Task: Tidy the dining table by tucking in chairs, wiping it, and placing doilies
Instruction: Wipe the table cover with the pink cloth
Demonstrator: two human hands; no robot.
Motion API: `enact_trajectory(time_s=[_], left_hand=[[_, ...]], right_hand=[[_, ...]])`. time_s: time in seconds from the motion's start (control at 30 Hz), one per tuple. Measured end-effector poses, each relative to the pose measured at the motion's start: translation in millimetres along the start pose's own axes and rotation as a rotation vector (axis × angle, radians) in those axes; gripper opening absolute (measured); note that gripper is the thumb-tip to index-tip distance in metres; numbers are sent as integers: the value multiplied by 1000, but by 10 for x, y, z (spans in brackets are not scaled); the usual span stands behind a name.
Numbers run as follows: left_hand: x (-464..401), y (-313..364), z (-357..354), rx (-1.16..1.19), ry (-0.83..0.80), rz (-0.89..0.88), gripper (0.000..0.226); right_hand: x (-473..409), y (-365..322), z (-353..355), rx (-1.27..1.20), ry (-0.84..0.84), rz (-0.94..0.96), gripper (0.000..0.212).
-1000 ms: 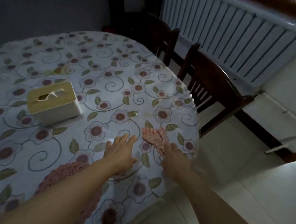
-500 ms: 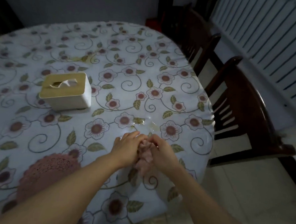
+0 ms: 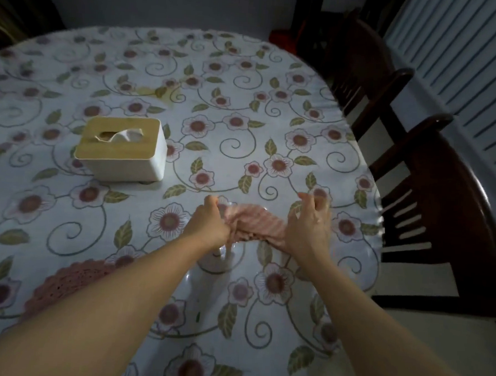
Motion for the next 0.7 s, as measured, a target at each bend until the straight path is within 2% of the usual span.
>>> enact_trajectory(time_s=[0.13,0.23,0.4,0.53,0.63,0.7], left_hand=[[-57,-200,28,-199,25,-82,57],[-117,-402,40,-329,49,-124,58],[-191,-634,-36,-440,100,-237,54],[-197,-740,-12,-442,167,-268,47],[-190,-842,38,-452,178,-233,46],[-168,-895,33,-445,161,-234,49]], right_hand=[[94,70,-517,112,-71,4,42],[-42,91,-791,28,-78,-85,34],[-133,-47,-1189,76,86,-178,26],[-463,-120,-1190,20,190,-191,27],[-683,-167,-1240,130,194,-63,37],[-694,-195,-1385,255,153,-21,55]])
Point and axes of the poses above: each hand's wrist, its own x-axis away from the middle knuckle, its own z-axis out of the back of the hand, y = z × x, the point moved 9 cm from there along -x, towards the middle knuckle, and after that the axes turned 14 degrees about -z, right-handed, at the moved point
